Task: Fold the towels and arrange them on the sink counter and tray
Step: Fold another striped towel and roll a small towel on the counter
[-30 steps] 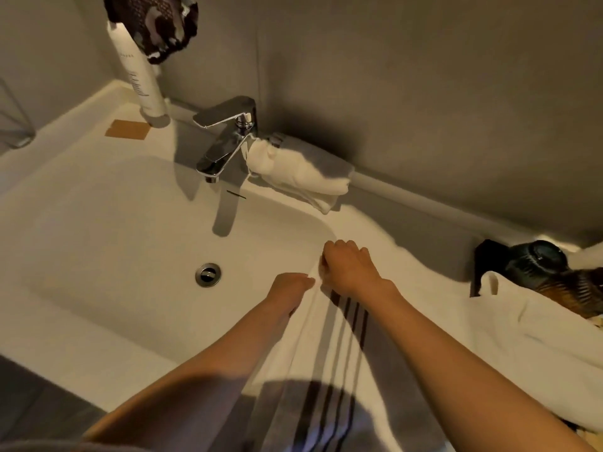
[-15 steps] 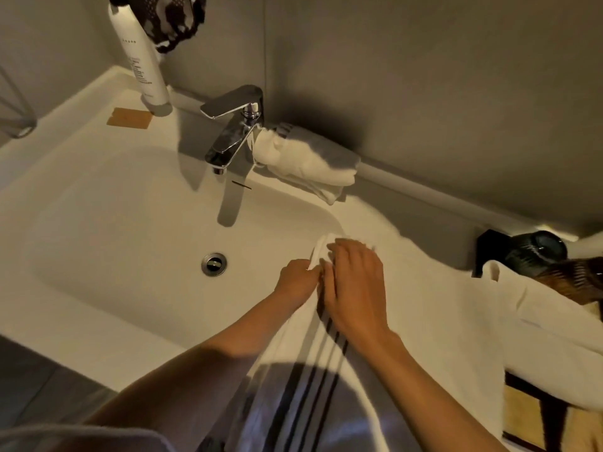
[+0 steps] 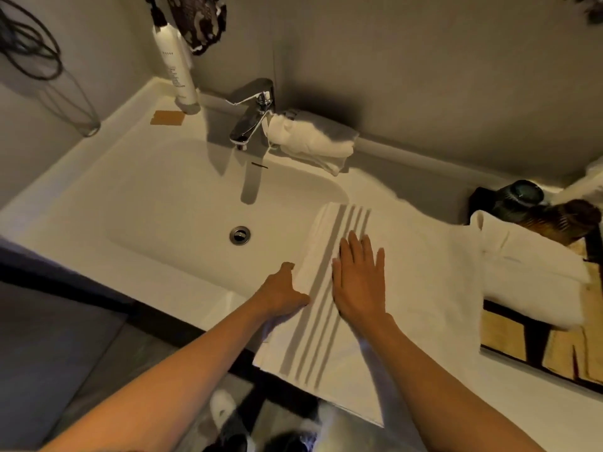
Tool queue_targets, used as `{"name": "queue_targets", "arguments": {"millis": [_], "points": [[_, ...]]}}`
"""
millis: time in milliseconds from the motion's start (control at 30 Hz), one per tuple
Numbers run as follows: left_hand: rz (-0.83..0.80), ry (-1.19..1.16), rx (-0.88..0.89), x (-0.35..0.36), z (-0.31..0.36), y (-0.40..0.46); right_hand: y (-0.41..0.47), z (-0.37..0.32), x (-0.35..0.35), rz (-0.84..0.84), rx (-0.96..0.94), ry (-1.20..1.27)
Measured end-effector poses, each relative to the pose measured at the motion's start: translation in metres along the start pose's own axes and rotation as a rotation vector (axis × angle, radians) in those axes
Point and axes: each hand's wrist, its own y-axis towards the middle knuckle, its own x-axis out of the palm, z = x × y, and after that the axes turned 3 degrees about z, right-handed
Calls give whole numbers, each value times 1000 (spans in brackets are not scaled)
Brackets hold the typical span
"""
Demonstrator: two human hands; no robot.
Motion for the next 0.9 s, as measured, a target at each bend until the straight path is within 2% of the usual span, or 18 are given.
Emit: {"name": "queue_targets", "arguments": {"millis": [67,100,133,167,200,233,267,333,400,500,567,633,700,767,900], "points": [[213,194,-2,5,-6,-16,-34,-6,-4,-3,40,-2],[342,395,76,8,-8,-24,-51,-7,-6,-1,58,-13],[468,572,198,12,-16,-25,-59,-9,-2,-38,72,-13],[534,710,402,22,-14,-28,-72,-5,-3,-10,110,-27],[559,737,583,30,-15,-28,-75,-5,-1,-15,133,-24],[500,706,740,45,-14,-30,-87,0,2,9,177,-30],[410,658,807,56,-12,-31,-91,4,3,13,197,-44],[267,664,830,87,-24,-38,-120,15,9,16,221,-85],[221,741,846,105,-46,-45,-148,21,12,-20,187,-96],[255,784,869,104,-68,-61,-167,30,4,-70,135,-29],[262,794,943,98,-76,-76,-183,35,-11,-25,173,-2],[201,847,1032,100,-86,-86,-205,41,-24,-4,140,-75],[146,947,1021,107,-89,-91,-229,44,-29,-67,35,-199],[179,970,993,113,-87,-90,-243,44,-20,-141,-11,-287],[234,957,1035,111,-82,-81,-243,36,6,-156,122,-380]]}}
